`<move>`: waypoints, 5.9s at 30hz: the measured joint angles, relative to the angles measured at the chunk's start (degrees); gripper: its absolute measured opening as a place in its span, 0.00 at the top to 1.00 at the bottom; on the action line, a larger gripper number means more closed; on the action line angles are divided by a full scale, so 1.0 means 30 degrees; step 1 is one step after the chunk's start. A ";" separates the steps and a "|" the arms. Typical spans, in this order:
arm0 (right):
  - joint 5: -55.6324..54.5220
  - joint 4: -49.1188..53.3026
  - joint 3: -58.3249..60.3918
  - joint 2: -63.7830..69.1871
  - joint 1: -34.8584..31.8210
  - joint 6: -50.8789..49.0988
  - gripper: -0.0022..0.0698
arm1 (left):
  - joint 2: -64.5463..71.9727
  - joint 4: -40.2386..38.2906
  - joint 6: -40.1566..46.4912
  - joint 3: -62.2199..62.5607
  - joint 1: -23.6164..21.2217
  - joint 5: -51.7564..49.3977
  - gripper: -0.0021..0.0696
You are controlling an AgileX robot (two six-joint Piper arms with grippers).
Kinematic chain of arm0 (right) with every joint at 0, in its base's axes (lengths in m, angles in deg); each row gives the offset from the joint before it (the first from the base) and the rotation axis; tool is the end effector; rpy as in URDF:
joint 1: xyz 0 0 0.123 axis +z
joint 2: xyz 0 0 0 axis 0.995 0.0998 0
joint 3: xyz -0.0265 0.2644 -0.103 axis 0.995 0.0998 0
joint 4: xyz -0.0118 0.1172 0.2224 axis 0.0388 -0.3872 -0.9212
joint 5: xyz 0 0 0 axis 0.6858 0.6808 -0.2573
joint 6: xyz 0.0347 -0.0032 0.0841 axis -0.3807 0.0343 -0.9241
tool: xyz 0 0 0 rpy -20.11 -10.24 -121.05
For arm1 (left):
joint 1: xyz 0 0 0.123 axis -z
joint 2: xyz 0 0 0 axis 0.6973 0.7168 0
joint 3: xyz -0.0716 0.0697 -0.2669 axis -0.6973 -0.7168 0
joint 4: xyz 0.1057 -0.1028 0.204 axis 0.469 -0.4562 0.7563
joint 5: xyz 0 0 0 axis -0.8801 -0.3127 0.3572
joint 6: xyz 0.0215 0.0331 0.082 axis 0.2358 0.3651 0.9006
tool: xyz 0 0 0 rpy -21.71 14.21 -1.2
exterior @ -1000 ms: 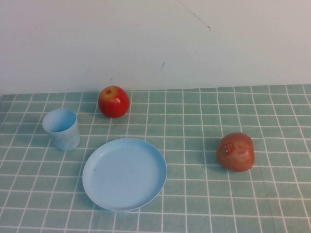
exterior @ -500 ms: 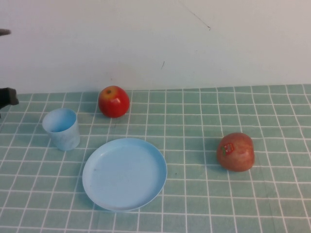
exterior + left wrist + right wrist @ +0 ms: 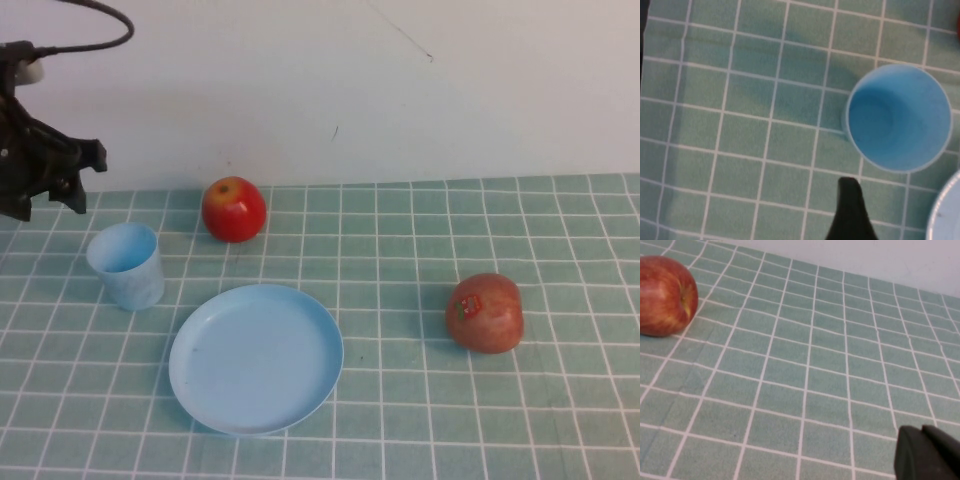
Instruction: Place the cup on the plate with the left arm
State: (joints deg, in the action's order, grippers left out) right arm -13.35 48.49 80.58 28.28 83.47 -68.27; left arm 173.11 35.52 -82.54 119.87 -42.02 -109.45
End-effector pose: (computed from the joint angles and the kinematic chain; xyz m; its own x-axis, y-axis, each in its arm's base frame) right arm 0.0526 -0.0049 0.1710 -0.2984 -0.2338 -0.9254 -0.0146 0.9705 -0.2405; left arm 0.3610 -0.0105 0.3234 -0.8688 -0.1770 -0.4624 -0.1649 0.9840 -0.0668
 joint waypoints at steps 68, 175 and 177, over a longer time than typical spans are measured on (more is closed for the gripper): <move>0.0000 0.0000 0.0000 0.0000 0.0000 0.0000 0.97 | 0.4934 -0.4569 0.7979 -0.1185 0.4697 -0.0617 0.96; 0.0000 0.0000 0.0000 0.0000 0.0000 0.0000 0.97 | -3.2180 -0.3163 0.4886 -2.9335 -0.0418 1.2663 0.97; 0.0000 0.0000 0.0000 0.0000 0.0000 0.0000 0.97 | -3.2180 -0.3163 0.4886 -2.9335 -0.0418 1.2663 0.97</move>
State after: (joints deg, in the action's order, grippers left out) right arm -13.35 48.49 80.58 28.28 83.47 -68.27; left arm 76.57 26.03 -67.88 31.86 -43.28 -71.46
